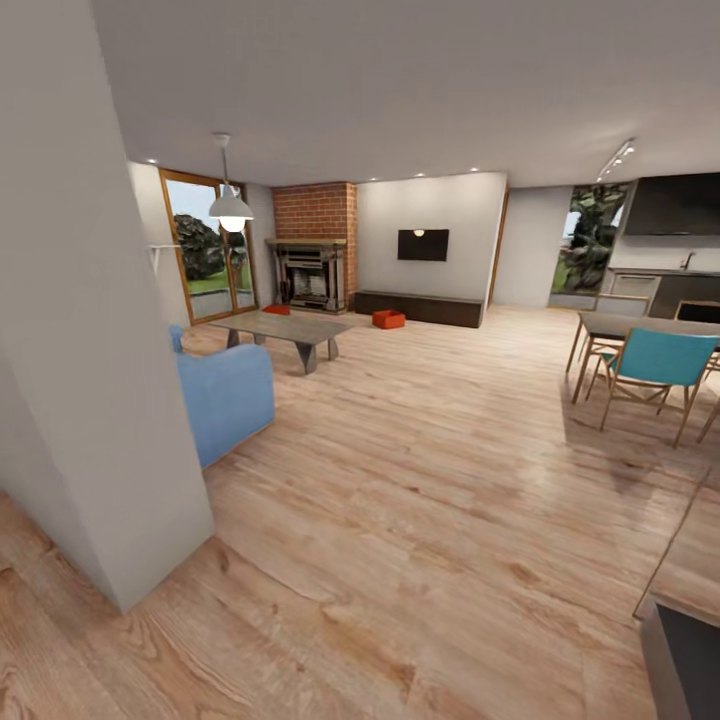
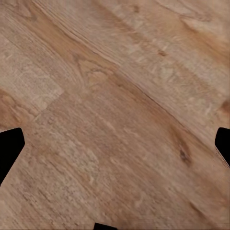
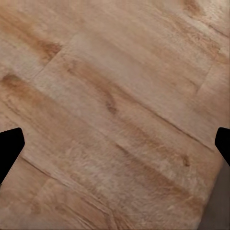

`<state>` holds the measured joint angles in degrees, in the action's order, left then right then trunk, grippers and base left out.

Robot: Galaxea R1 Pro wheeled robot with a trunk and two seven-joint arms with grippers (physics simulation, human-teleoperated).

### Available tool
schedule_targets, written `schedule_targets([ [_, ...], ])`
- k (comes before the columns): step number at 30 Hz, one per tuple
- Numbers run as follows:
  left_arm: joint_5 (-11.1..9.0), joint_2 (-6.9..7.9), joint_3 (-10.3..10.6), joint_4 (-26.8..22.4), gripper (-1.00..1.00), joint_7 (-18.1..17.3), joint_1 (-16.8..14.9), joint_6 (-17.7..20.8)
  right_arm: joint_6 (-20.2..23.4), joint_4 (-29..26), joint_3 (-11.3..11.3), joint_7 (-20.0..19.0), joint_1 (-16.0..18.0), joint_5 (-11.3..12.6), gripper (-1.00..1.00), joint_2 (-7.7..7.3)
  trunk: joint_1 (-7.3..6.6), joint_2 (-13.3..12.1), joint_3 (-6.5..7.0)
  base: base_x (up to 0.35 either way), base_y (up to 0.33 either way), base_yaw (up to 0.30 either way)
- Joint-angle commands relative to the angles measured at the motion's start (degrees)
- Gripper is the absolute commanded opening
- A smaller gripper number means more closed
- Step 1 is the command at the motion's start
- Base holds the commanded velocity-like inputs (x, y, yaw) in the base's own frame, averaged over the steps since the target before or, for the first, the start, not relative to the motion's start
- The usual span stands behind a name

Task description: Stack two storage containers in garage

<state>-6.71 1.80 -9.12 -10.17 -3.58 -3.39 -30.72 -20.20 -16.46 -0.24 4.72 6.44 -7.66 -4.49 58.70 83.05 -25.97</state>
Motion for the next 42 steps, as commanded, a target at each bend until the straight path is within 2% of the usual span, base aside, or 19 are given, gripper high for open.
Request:
schedule_targets([
  [1, -0.58, -0.02, -0.02, 0.06, 1.00, -0.38, -0.04, -0.13, -0.10, 0.08, -0.07, 0.40, 0.05, -0.69, 1.00, 0.00, 0.03, 0.03, -0.06, 0.312, 0.000, 0.000],
  [14, -0.57, 0.08, -0.02, 0.04, 1.00, -0.38, -0.04, -0.13, -0.29, 0.11, -0.02, 0.46, 0.10, -0.78, 1.00, 0.01, 0.03, 0.03, -0.06, 0.312, 0.000, -0.005],
  [27, -0.51, 0.03, -0.02, 0.05, 1.00, -0.38, -0.04, -0.13, -0.29, 0.11, -0.06, 0.45, 0.10, -0.87, 1.00, 0.01, 0.03, 0.03, -0.06, 0.312, 0.000, -0.222],
  [42, -0.50, 0.04, -0.02, 0.07, 1.00, -0.38, -0.04, -0.13, -0.29, 0.11, -0.11, 0.29, 0.09, -0.87, 1.00, 0.01, 0.03, 0.03, -0.06, 0.312, 0.000, -0.016],
])
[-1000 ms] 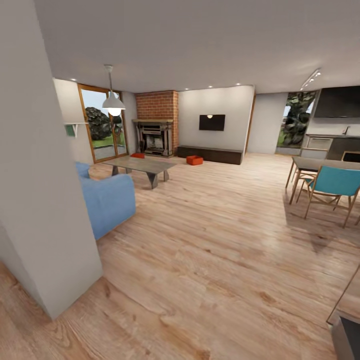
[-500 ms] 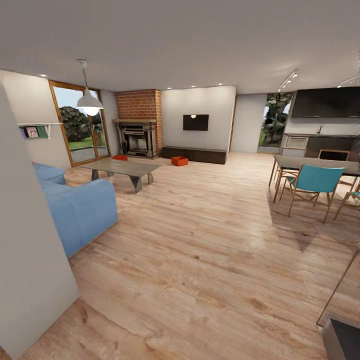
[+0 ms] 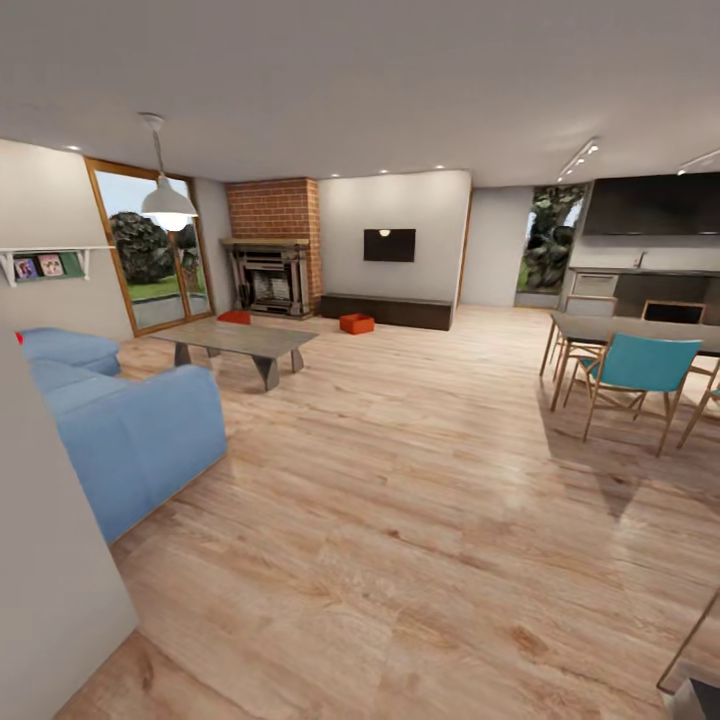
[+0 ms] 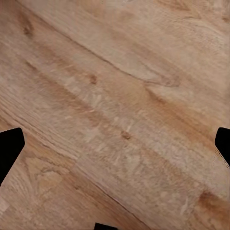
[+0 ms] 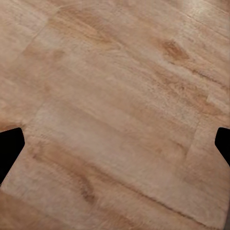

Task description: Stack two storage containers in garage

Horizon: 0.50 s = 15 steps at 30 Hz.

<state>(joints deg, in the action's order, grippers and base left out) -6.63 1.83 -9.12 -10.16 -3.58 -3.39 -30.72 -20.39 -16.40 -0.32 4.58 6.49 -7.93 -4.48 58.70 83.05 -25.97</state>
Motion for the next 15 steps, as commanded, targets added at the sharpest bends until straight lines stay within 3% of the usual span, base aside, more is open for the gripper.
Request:
schedule_targets([
  [1, -0.58, 0.01, -0.02, 0.06, 1.00, -0.38, -0.04, -0.13, -0.09, 0.05, -0.03, 0.43, 0.04, -0.60, 1.00, 0.00, 0.03, 0.03, -0.06, 0.312, 0.000, 0.000],
  [15, -0.58, -0.07, -0.02, 0.06, 1.00, -0.38, -0.04, -0.13, -0.09, 0.05, -0.03, 0.43, 0.05, -0.59, 1.00, 0.00, 0.03, 0.03, -0.06, 0.312, 0.000, 0.000],
])
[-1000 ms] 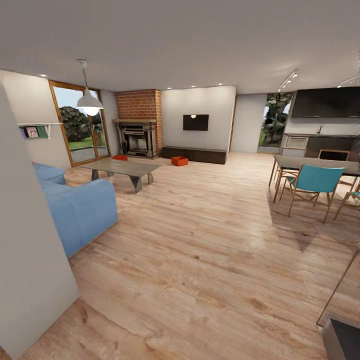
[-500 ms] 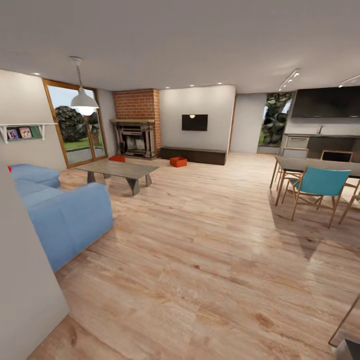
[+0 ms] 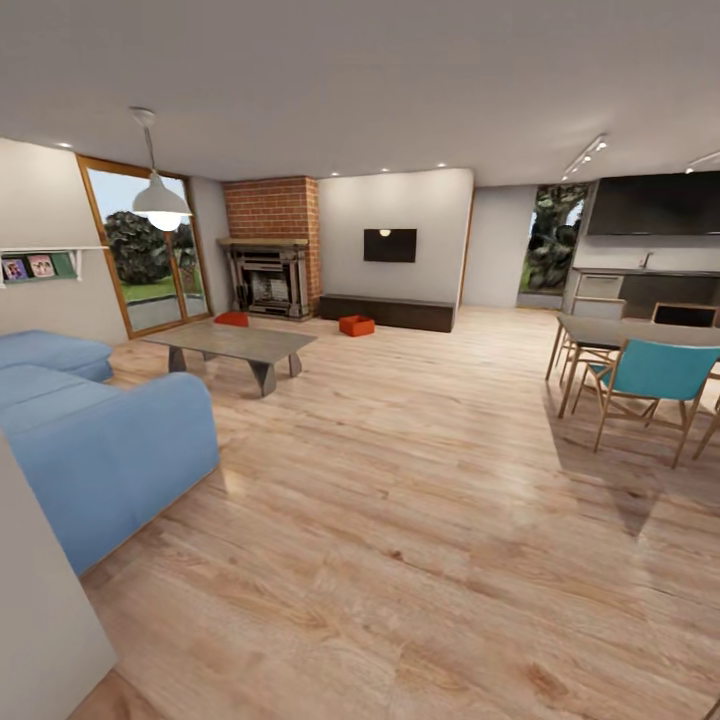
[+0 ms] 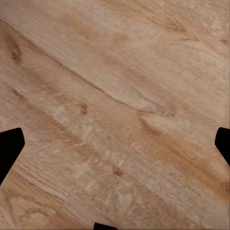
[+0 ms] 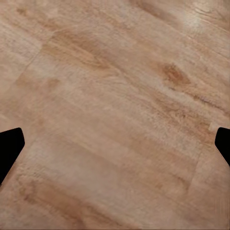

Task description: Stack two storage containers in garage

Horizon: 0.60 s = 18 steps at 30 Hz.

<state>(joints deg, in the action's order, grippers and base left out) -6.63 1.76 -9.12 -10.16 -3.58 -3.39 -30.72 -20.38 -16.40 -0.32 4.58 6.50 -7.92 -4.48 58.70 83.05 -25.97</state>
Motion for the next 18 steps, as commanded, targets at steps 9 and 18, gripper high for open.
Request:
schedule_targets([
  [9, -0.58, 0.01, -0.01, 0.05, 1.00, -0.38, -0.04, -0.13, -0.10, 0.05, -0.03, 0.44, 0.02, -0.60, 1.00, 0.00, 0.03, 0.03, -0.06, 0.313, 0.000, 0.000],
  [18, -0.58, 0.01, 0.06, 0.05, 1.00, -0.38, -0.04, -0.13, -0.10, 0.05, -0.03, 0.43, 0.02, -0.60, 1.00, 0.00, 0.03, 0.03, -0.06, 0.303, 0.000, 0.000],
])
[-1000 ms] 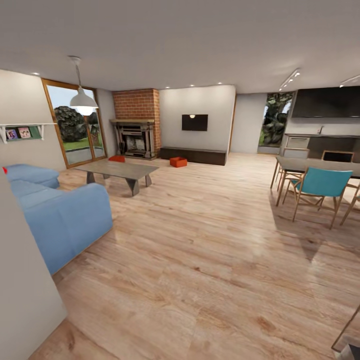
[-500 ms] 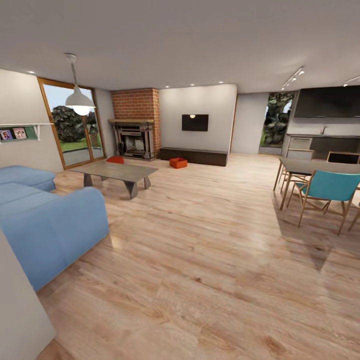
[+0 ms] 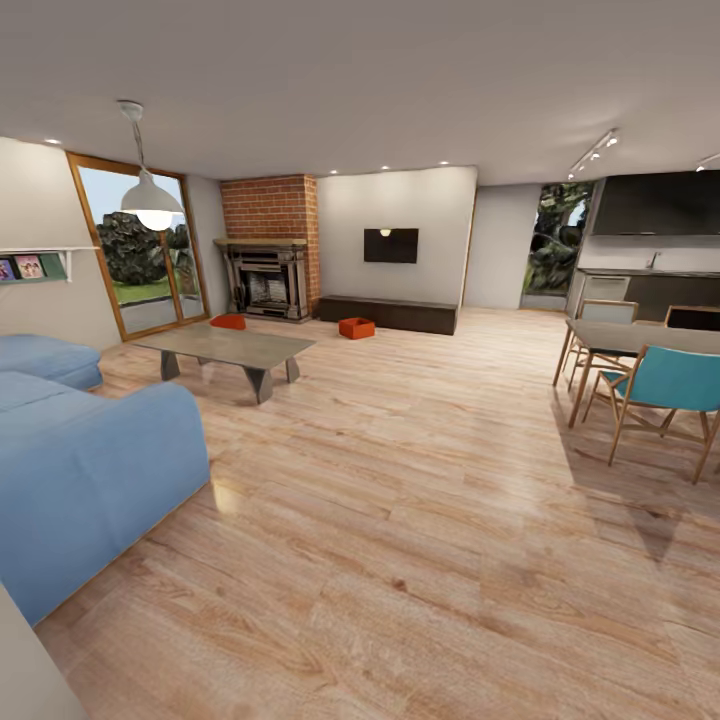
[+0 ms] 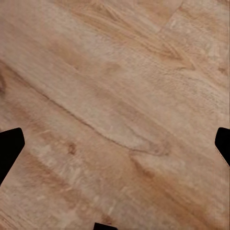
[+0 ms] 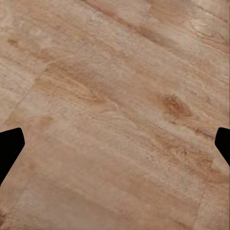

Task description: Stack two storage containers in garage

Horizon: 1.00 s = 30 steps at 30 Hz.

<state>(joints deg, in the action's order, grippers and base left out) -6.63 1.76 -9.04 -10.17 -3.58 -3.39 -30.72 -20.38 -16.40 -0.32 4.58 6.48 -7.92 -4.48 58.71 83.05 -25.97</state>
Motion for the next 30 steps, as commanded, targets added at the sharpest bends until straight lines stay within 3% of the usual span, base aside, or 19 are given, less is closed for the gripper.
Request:
schedule_targets([
  [1, -0.58, 0.00, -0.02, 0.06, 1.00, -0.38, -0.04, -0.13, -0.10, 0.05, -0.03, 0.43, 0.04, -0.60, 1.00, 0.00, 0.02, 0.03, -0.06, 0.169, 0.000, 0.000],
  [9, -0.62, 0.07, -0.03, 0.00, 1.00, -0.25, -0.04, -0.09, -0.10, 0.05, -0.03, 0.45, 0.05, -0.60, 1.00, 0.00, 0.02, 0.03, -0.06, 0.134, 0.000, 0.000],
  [30, -0.67, 0.85, -0.03, -0.11, 1.00, 1.04, -0.04, -0.09, -0.10, 0.05, -0.08, 0.44, 0.04, -0.69, 1.00, 0.03, 0.02, 0.03, -0.06, 0.325, 0.000, 0.000],
])
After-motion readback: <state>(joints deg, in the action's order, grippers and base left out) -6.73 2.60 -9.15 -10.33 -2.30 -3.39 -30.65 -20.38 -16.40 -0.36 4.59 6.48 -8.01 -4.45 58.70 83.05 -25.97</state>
